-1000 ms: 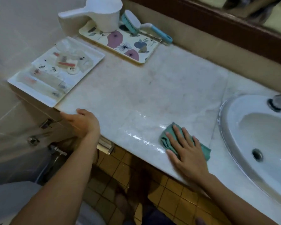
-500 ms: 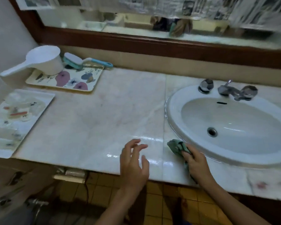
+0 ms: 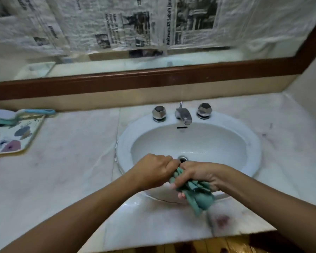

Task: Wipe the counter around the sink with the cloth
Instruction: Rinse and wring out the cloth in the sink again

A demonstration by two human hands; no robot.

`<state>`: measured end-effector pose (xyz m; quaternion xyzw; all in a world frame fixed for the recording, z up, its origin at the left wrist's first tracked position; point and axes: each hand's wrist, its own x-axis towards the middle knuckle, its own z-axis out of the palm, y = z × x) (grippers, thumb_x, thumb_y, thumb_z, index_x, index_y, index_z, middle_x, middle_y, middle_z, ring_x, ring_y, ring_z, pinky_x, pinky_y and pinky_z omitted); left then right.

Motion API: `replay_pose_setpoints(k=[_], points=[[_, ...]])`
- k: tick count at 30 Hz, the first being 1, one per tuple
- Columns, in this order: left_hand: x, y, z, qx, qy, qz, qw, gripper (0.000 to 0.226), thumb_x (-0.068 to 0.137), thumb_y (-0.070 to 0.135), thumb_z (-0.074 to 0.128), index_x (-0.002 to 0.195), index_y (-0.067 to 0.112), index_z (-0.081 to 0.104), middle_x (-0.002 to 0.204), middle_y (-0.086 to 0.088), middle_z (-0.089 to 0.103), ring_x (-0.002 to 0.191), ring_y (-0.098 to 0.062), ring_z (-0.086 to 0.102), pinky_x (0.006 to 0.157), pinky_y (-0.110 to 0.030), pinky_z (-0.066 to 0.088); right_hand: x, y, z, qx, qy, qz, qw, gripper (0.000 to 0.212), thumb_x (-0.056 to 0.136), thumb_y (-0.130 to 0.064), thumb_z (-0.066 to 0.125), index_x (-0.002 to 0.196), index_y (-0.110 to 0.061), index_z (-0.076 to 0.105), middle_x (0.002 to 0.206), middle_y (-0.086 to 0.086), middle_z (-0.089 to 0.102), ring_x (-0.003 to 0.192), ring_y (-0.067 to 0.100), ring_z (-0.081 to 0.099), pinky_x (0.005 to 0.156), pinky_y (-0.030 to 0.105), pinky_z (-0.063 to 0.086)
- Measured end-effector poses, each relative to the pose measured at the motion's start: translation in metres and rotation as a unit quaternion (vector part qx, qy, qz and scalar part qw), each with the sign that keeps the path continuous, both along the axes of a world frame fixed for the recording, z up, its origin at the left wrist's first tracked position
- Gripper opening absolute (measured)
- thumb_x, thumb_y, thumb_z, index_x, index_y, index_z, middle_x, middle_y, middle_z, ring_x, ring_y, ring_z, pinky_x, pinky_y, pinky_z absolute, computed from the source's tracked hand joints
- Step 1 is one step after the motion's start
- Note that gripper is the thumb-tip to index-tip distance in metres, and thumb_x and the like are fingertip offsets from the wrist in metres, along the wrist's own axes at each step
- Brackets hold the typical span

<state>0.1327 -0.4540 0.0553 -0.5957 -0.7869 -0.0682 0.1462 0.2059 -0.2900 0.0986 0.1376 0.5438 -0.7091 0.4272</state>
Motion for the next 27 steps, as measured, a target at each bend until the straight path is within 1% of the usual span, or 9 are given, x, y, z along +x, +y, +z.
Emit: replay_pose_setpoints(k=[5, 9, 12, 14, 17, 19, 22, 24, 27], points=[[-0.034, 0.059, 0.032, -0.045, 0.056, -0.058, 0.996, 0.007, 0.075, 0.011, 0.048, 0.068, 0.011, 0.050, 0.055, -0.004, 0.051, 0.039, -0.027, 0.050, 0.033, -0.024, 0.035, -0.014, 0.063, 0.003, -0.046, 0.017, 0.101, 0.994, 0.015, 0.080, 0.009, 0.058, 0.074, -0.005, 0.055, 0.061, 0.009, 0.057, 0.053, 0.018, 0.059, 0.056, 0.028, 0.054], [-0.051, 0.090, 0.053, -0.084, 0.054, -0.040, 0.994, 0.014, 0.069, 0.024, 0.053, 0.060, 0.014, 0.051, 0.047, -0.002, 0.052, 0.033, -0.027, 0.047, 0.040, -0.020, 0.021, -0.027, 0.097, 0.006, -0.071, -0.007, 0.117, 0.991, 0.016, 0.082, -0.004, 0.058, 0.073, -0.014, 0.050, 0.056, -0.001, 0.045, 0.042, 0.007, 0.041, 0.045, 0.017, 0.035], [-0.058, 0.107, 0.061, -0.087, 0.008, 0.017, 0.996, 0.021, 0.067, 0.033, 0.061, 0.059, 0.016, 0.052, 0.044, -0.003, 0.051, 0.034, -0.031, 0.047, 0.042, -0.022, 0.027, -0.038, 0.115, 0.020, 0.030, 0.049, 0.103, 0.993, 0.025, 0.076, -0.005, 0.068, 0.063, -0.017, 0.050, 0.051, -0.003, 0.041, 0.038, 0.007, 0.028, 0.044, 0.017, 0.024], [-0.058, 0.122, 0.069, -0.114, -0.027, 0.084, 0.990, 0.021, 0.077, 0.034, 0.061, 0.065, 0.019, 0.052, 0.049, 0.000, 0.044, 0.047, -0.029, 0.050, 0.046, -0.026, 0.032, -0.044, 0.122, 0.030, 0.171, 0.122, 0.104, 0.972, 0.034, 0.073, -0.006, 0.076, 0.058, -0.015, 0.047, 0.044, -0.001, 0.043, 0.036, 0.011, 0.029, 0.044, 0.019, 0.024], [-0.054, 0.143, 0.070, -0.128, -0.180, 0.191, 0.956, 0.025, 0.078, 0.030, 0.062, 0.062, 0.019, 0.048, 0.055, 0.002, 0.043, 0.061, -0.024, 0.050, 0.051, -0.028, 0.033, -0.064, 0.125, 0.022, 0.418, 0.271, 0.058, 0.865, 0.030, 0.071, -0.013, 0.076, 0.058, -0.017, 0.049, 0.047, 0.000, 0.050, 0.041, 0.018, 0.044, 0.045, 0.023, 0.032], [-0.051, 0.151, 0.060, -0.103, -0.335, 0.241, 0.905, 0.019, 0.076, 0.019, 0.064, 0.061, 0.017, 0.052, 0.057, 0.000, 0.053, 0.058, -0.020, 0.050, 0.048, -0.029, 0.036, -0.075, 0.125, 0.007, 0.543, 0.382, 0.082, 0.743, 0.017, 0.073, -0.013, 0.066, 0.068, -0.018, 0.051, 0.064, 0.002, 0.055, 0.060, 0.026, 0.055, 0.051, 0.027, 0.035], [-0.042, 0.152, 0.035, -0.033, -0.585, 0.282, 0.760, 0.032, 0.076, 0.001, 0.060, 0.054, 0.015, 0.041, 0.038, 0.005, 0.040, 0.037, -0.014, 0.032, 0.042, -0.023, 0.023, -0.082, 0.124, -0.018, 0.616, 0.508, 0.169, 0.578, 0.031, 0.074, -0.015, 0.064, 0.104, -0.016, 0.056, 0.090, 0.012, 0.064, 0.079, 0.036, 0.061, 0.055, 0.031, 0.029], [-0.041, 0.150, 0.022, -0.039, -0.675, 0.289, 0.678, 0.038, 0.077, -0.001, 0.059, 0.052, 0.015, 0.035, 0.040, -0.001, 0.031, 0.036, -0.015, 0.022, 0.044, -0.020, 0.016, -0.086, 0.127, -0.033, 0.610, 0.593, 0.175, 0.495, 0.042, 0.058, -0.012, 0.076, 0.096, -0.006, 0.058, 0.073, 0.012, 0.067, 0.058, 0.035, 0.061, 0.045, 0.025, 0.015], [-0.045, 0.152, 0.012, -0.103, -0.776, 0.280, 0.556, 0.043, 0.083, 0.007, 0.052, 0.046, 0.018, 0.032, 0.040, 0.002, 0.025, 0.033, -0.010, 0.019, 0.040, -0.016, 0.011, -0.089, 0.133, -0.050, 0.596, 0.624, 0.162, 0.479, 0.047, 0.035, -0.012, 0.084, 0.072, -0.006, 0.055, 0.043, 0.003, 0.053, 0.025, 0.028, 0.040, 0.043, 0.013, 0.013]])
